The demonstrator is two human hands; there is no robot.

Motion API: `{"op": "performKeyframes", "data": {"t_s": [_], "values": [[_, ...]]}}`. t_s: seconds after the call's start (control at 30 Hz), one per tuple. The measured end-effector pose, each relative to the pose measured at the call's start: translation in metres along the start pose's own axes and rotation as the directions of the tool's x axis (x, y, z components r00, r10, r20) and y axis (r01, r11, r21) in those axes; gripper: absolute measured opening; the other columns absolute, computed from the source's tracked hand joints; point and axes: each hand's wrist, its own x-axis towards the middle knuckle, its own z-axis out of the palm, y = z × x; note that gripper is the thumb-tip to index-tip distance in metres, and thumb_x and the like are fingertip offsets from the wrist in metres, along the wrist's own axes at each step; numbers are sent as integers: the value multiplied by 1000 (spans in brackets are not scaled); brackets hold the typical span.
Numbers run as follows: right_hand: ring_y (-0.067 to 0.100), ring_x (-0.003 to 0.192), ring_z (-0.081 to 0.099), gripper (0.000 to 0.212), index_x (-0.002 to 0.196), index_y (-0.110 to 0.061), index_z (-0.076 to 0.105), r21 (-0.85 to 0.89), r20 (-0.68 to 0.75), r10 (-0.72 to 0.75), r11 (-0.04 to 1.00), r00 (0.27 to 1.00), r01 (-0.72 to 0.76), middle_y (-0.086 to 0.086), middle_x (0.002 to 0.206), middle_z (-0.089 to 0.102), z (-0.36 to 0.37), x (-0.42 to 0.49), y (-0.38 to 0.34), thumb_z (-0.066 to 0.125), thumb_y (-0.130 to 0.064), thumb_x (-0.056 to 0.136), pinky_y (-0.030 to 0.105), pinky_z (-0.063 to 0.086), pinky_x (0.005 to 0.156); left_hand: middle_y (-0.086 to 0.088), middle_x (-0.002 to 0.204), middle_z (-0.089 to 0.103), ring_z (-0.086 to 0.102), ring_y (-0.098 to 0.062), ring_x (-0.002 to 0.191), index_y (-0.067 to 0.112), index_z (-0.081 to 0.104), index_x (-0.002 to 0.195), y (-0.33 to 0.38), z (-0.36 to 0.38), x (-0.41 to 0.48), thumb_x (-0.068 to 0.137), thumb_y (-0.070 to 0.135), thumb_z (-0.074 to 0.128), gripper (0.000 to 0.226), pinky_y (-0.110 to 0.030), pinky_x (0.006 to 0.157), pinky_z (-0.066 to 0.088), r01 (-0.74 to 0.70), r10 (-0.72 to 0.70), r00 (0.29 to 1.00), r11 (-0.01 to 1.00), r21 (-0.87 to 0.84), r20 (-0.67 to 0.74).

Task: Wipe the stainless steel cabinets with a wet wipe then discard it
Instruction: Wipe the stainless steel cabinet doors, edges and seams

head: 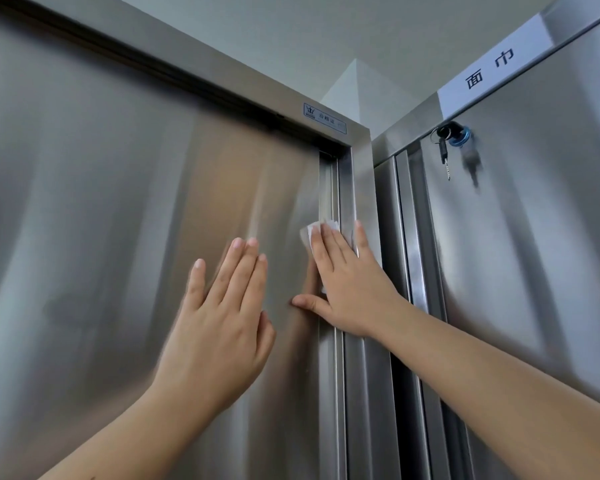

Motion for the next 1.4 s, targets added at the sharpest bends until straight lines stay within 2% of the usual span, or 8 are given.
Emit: {"op": "performKeyframes", "data": {"t_s": [0.27,0.4,0.53,0.63,0.8,0.9,1.2,1.4], "values": [[38,142,-4,101,132,3,-30,-150,60,-6,989,998,15,28,152,-1,-8,-14,-4,-10,-73,69,52,-31,96,-21,142,40,35,-35,133,-7,47,131,-1,1,-3,84,24,30,59,-56,105,23,6,-6,1000,1000,-15,-8],[39,141,-1,104,135,3,-25,-163,90,25,987,996,-10,28,151,8,-8,-19,-9,-18,-72,64,52,-35,93,-20,143,39,35,-34,134,-6,48,131,-2,2,-3,84,24,30,59,-54,106,26,2,-3,1000,999,-33,-13],[35,136,16,113,145,3,5,-174,102,34,985,994,-16,20,141,29,-9,-21,-7,-24,-71,65,53,-29,98,-20,143,40,34,-33,134,-6,49,131,-1,2,-3,84,24,30,58,-53,106,24,7,-8,1000,999,-37,-15],[31,134,19,107,140,3,24,-136,126,-7,990,992,24,16,138,31,-8,-20,0,-17,-69,72,50,-15,109,-20,142,40,35,-34,133,-6,49,130,-1,2,-3,84,24,30,58,-53,106,24,7,-8,1000,999,-34,-19],[29,143,-7,105,146,0,5,-104,158,-7,994,987,24,18,155,0,-7,-24,2,-21,-67,70,46,-29,99,-20,142,40,34,-33,134,-5,49,131,0,2,-4,84,24,30,58,-53,106,26,22,-22,1000,999,-41,-20],[32,141,-14,98,145,-1,-10,-116,172,-37,992,984,57,19,154,-11,-6,-26,3,-16,-68,73,46,-27,101,-20,142,40,35,-34,134,-5,49,130,0,1,-4,84,24,30,58,-53,106,25,16,-17,1000,999,-39,-21],[29,143,-7,110,143,1,-11,-150,158,-49,986,986,73,17,155,-7,-8,-4,14,-12,-75,65,46,-9,112,-21,142,39,34,-34,134,-5,49,130,-1,1,-6,84,24,31,57,-52,106,20,1,-1,1000,998,-56,-10],[22,144,-2,115,147,-3,-3,-175,96,21,985,995,-4,12,157,-1,-14,38,33,-26,-70,56,46,-7,113,-21,141,41,37,-36,131,-5,52,128,-2,4,-7,83,25,32,58,-53,104,23,-6,3,999,998,-64,-36]]}}
